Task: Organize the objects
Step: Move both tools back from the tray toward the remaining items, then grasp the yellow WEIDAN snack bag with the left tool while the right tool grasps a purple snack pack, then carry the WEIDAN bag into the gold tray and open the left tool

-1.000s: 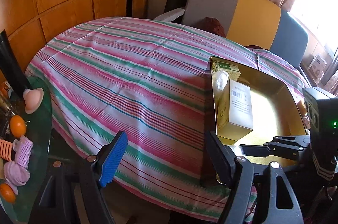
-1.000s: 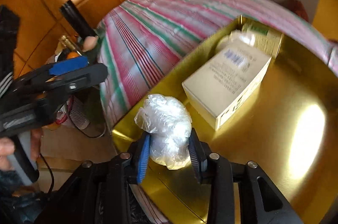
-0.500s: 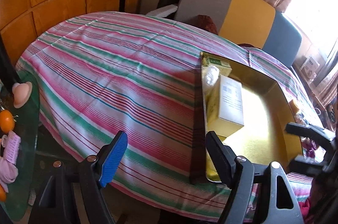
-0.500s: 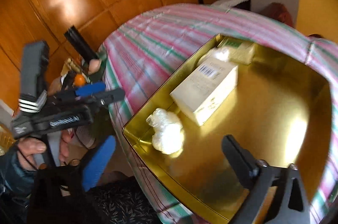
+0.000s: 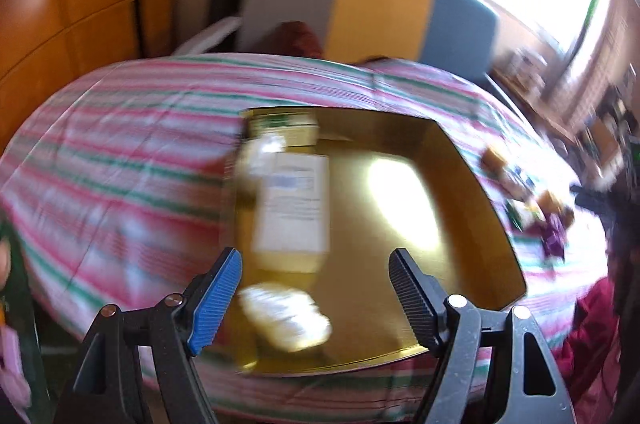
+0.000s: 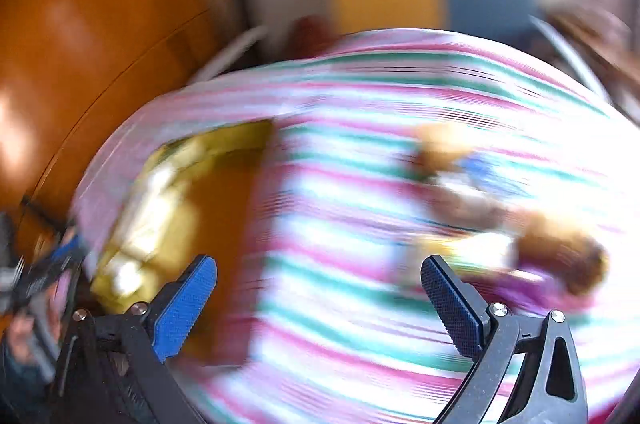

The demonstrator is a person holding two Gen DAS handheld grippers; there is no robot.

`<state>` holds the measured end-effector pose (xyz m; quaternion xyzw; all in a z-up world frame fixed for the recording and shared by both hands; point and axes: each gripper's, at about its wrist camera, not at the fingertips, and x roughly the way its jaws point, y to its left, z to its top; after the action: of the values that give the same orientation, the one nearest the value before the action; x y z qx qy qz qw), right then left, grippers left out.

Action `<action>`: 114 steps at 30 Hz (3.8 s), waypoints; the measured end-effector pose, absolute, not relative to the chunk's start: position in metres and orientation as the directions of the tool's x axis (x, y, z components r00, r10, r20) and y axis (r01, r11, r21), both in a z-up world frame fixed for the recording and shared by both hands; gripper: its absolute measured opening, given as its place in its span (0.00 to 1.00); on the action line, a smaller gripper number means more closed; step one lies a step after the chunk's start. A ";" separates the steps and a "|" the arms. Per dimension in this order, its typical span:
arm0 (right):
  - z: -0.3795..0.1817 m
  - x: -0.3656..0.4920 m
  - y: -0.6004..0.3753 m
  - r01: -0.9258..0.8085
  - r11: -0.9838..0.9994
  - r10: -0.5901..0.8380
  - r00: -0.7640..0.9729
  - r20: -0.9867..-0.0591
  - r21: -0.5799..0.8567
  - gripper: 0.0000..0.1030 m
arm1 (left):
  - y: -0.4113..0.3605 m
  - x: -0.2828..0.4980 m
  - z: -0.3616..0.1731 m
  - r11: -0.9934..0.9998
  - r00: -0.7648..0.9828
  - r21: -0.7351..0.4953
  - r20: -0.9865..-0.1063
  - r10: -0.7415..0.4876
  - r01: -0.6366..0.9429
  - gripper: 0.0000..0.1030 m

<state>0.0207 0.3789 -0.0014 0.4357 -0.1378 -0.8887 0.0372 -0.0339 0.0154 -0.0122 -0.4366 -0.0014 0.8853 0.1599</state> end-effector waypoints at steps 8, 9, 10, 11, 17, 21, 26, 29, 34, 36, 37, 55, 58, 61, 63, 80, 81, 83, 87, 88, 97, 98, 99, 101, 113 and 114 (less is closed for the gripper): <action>-0.040 0.078 0.539 -0.546 -0.685 0.024 -0.679 -0.734 0.483 1.00 | 0.147 -0.016 0.008 -0.786 -0.520 -0.005 -0.747 0.414 -0.619 0.75; -0.047 0.081 0.550 -0.568 -0.626 -0.006 -0.681 -0.732 0.534 1.00 | 0.167 -0.013 0.010 -0.750 -0.508 0.015 -0.744 0.434 -0.661 0.75; -0.050 0.085 0.558 -0.563 -0.580 -0.029 -0.708 -0.706 0.589 1.00 | 0.181 -0.011 0.011 -0.723 -0.495 0.025 -0.745 0.447 -0.690 0.75; -0.050 0.086 0.561 -0.561 -0.570 -0.030 -0.715 -0.698 0.600 1.00 | 0.198 -0.011 0.011 -0.693 -0.476 0.036 -0.752 0.455 -0.720 0.75; -0.051 0.074 0.553 -0.530 -0.598 -0.090 -0.701 -0.708 0.601 1.00 | 0.284 -0.021 -0.006 -0.585 -0.364 0.050 -0.824 0.433 -0.809 0.75; -0.054 0.078 0.551 -0.516 -0.595 -0.108 -0.709 -0.697 0.616 1.00 | 0.322 -0.028 -0.023 -0.548 -0.344 0.085 -0.854 0.391 -0.832 0.75; -0.058 0.080 0.556 -0.504 -0.556 -0.142 -0.726 -0.673 0.661 1.00 | 0.359 -0.039 -0.044 -0.509 -0.315 0.102 -0.881 0.353 -0.855 0.75; -0.059 0.077 0.554 -0.500 -0.559 -0.152 -0.722 -0.675 0.661 1.00 | 0.377 -0.045 -0.057 -0.489 -0.305 0.116 -0.894 0.327 -0.865 0.71; -0.061 0.075 0.554 -0.486 -0.557 -0.170 -0.727 -0.666 0.673 1.00 | 0.404 -0.055 -0.074 -0.464 -0.310 0.144 -0.901 0.304 -0.874 0.69; -0.062 0.075 0.555 -0.482 -0.552 -0.177 -0.730 -0.660 0.681 1.00 | 0.412 -0.057 -0.078 -0.452 -0.299 0.140 -0.905 0.301 -0.881 0.69; -0.062 0.076 0.555 -0.481 -0.549 -0.179 -0.731 -0.659 0.683 1.00 | 0.418 -0.059 -0.083 -0.453 -0.286 0.130 -0.911 0.297 -0.882 0.69; -0.067 0.064 0.542 -0.458 -0.623 -0.209 -0.685 -0.698 0.635 1.00 | 0.319 0.009 -0.094 -0.655 -0.305 -0.023 -0.872 0.382 -0.755 0.39; -0.072 0.057 0.536 -0.461 -0.647 -0.221 -0.649 -0.728 0.608 1.00 | 0.305 0.022 -0.093 -0.657 -0.308 -0.038 -0.862 0.403 -0.753 0.39; -0.077 0.053 0.533 -0.475 -0.665 -0.215 -0.617 -0.757 0.576 0.98 | 0.301 0.027 -0.094 -0.658 -0.308 -0.047 -0.856 0.414 -0.752 0.39; -0.080 0.051 0.533 -0.488 -0.675 -0.205 -0.598 -0.775 0.554 0.93 | 0.301 0.029 -0.095 -0.659 -0.312 -0.050 -0.852 0.420 -0.750 0.39; -0.098 0.021 0.529 -0.546 -0.731 -0.141 -0.467 -0.873 0.410 0.71 | 0.306 0.033 -0.101 -0.656 -0.347 -0.029 -0.831 0.435 -0.754 0.39; -0.100 0.017 0.529 -0.546 -0.739 -0.137 -0.452 -0.882 0.394 0.68 | 0.306 0.033 -0.101 -0.657 -0.348 -0.030 -0.830 0.436 -0.753 0.39; -0.104 0.011 0.526 -0.541 -0.772 -0.098 -0.418 -0.903 0.334 0.39 | 0.305 0.033 -0.101 -0.659 -0.353 -0.030 -0.826 0.439 -0.752 0.39; -0.104 0.008 0.514 -0.474 -0.833 -0.086 -0.398 -0.913 0.285 0.36 | 0.305 0.033 -0.102 -0.660 -0.354 -0.030 -0.825 0.441 -0.751 0.39; -0.105 0.008 0.514 -0.473 -0.834 -0.089 -0.394 -0.915 0.285 0.36 | 0.305 0.033 -0.102 -0.659 -0.353 -0.031 -0.824 0.443 -0.752 0.39; -0.110 0.010 0.519 -0.486 -0.811 -0.131 -0.394 -0.910 0.327 0.37 | 0.304 0.035 -0.101 -0.661 -0.355 -0.035 -0.821 0.447 -0.750 0.39; -0.110 0.011 0.519 -0.487 -0.809 -0.133 -0.396 -0.909 0.330 0.37 | 0.304 0.035 -0.101 -0.661 -0.355 -0.036 -0.821 0.447 -0.750 0.40; -0.109 0.011 0.519 -0.484 -0.811 -0.131 -0.396 -0.909 0.328 0.37 | 0.304 0.035 -0.101 -0.661 -0.355 -0.036 -0.821 0.448 -0.750 0.40; -0.109 0.011 0.516 -0.480 -0.818 -0.123 -0.394 -0.911 0.318 0.37 | 0.304 0.035 -0.101 -0.662 -0.355 -0.038 -0.820 0.449 -0.749 0.40; -0.103 0.003 0.491 -0.390 -0.911 0.005 -0.338 -0.941 0.136 0.35 | 0.299 0.034 -0.097 -0.666 -0.338 -0.070 -0.819 0.463 -0.742 0.38; -0.103 0.003 0.491 -0.389 -0.911 0.005 -0.339 -0.941 0.135 0.35 | 0.296 0.034 -0.092 -0.666 -0.316 -0.106 -0.817 0.482 -0.738 0.37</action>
<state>0.0031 0.4912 -0.1030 0.5616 -0.1708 -0.8002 -0.1232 0.0339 0.2958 -0.0920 -0.4425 0.1452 0.7982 0.3821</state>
